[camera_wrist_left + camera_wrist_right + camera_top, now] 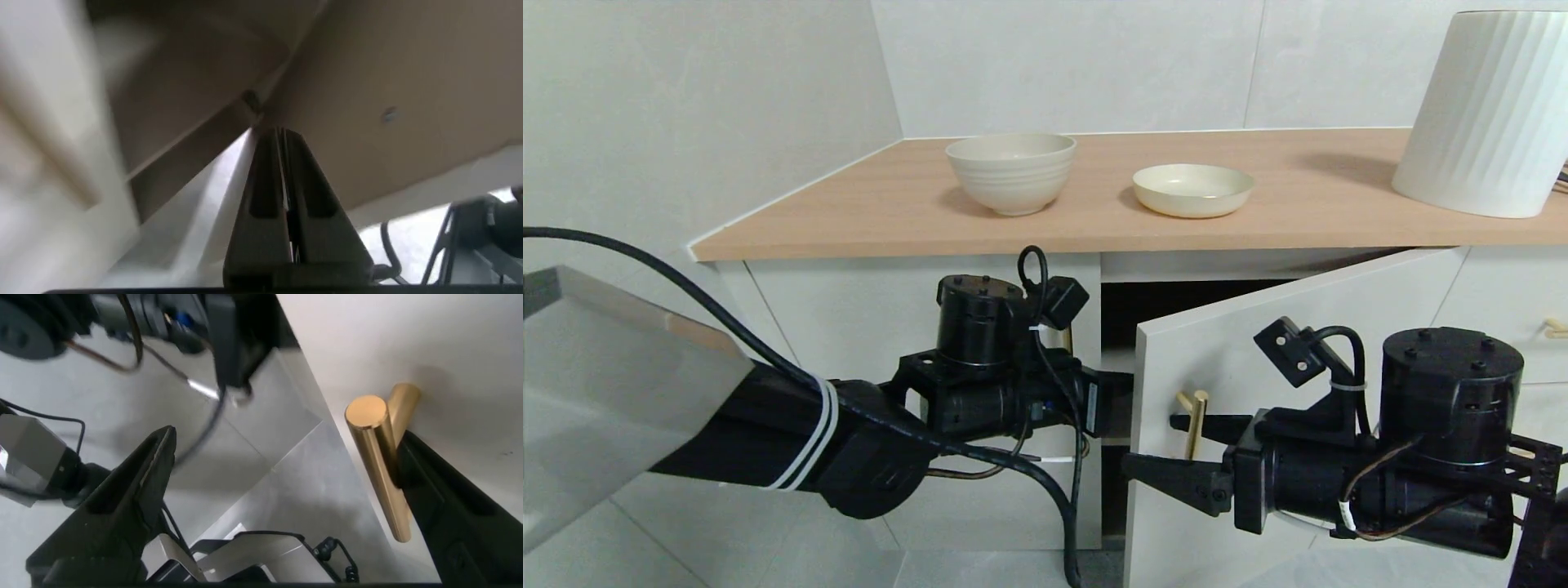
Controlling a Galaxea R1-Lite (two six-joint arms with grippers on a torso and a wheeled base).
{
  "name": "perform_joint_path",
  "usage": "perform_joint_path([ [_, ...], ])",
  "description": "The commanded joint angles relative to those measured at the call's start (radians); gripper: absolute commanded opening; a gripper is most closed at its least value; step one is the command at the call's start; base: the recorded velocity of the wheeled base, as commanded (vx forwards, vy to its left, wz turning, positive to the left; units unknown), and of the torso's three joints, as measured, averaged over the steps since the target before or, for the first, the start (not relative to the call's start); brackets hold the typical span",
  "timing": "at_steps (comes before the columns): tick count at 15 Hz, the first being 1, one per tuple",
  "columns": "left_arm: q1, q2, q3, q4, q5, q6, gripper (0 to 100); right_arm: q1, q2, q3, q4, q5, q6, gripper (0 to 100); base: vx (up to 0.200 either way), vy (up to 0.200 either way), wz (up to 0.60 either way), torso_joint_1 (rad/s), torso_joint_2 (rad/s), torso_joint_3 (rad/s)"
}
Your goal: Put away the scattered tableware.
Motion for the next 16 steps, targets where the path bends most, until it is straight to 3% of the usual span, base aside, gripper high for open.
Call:
perform_joint_path([
  [1, -0.033, 0.038, -0.007, -0.020, 0.001, -0.012, 0, -0.002, -0.005, 0.000, -0.006, -0.002, -0.002, 100, 0.000, 0.000, 0.00, 0.000, 0.00, 0.000],
  [3, -0.049, 0.051, -0.018, -0.038, 0.001, -0.034, 0, -0.002, -0.006, 0.002, -0.006, -0.002, -0.002, 100, 0.000, 0.000, 0.00, 0.000, 0.00, 0.000],
  [9, -0.050, 0.064, -0.030, -0.119, 0.009, -0.037, 0, -0.040, -0.022, 0.007, -0.008, -0.004, -0.002, 100, 0.000, 0.000, 0.00, 0.000, 0.00, 0.000],
  [11, -0.052, 0.058, -0.030, -0.132, 0.009, -0.062, 0, -0.057, -0.029, 0.010, -0.009, -0.004, -0.003, 100, 0.000, 0.000, 0.00, 0.000, 0.00, 0.000],
  [12, -0.053, 0.048, -0.029, -0.136, 0.009, -0.106, 0, -0.082, -0.042, 0.025, -0.009, -0.004, -0.005, 100, 0.000, 0.000, 0.00, 0.000, 0.00, 0.000],
  [16, -0.062, 0.044, -0.018, -0.171, 0.008, -0.127, 0, -0.172, -0.104, 0.094, -0.008, -0.008, -0.049, 100, 0.000, 0.000, 0.00, 0.000, 0.00, 0.000],
])
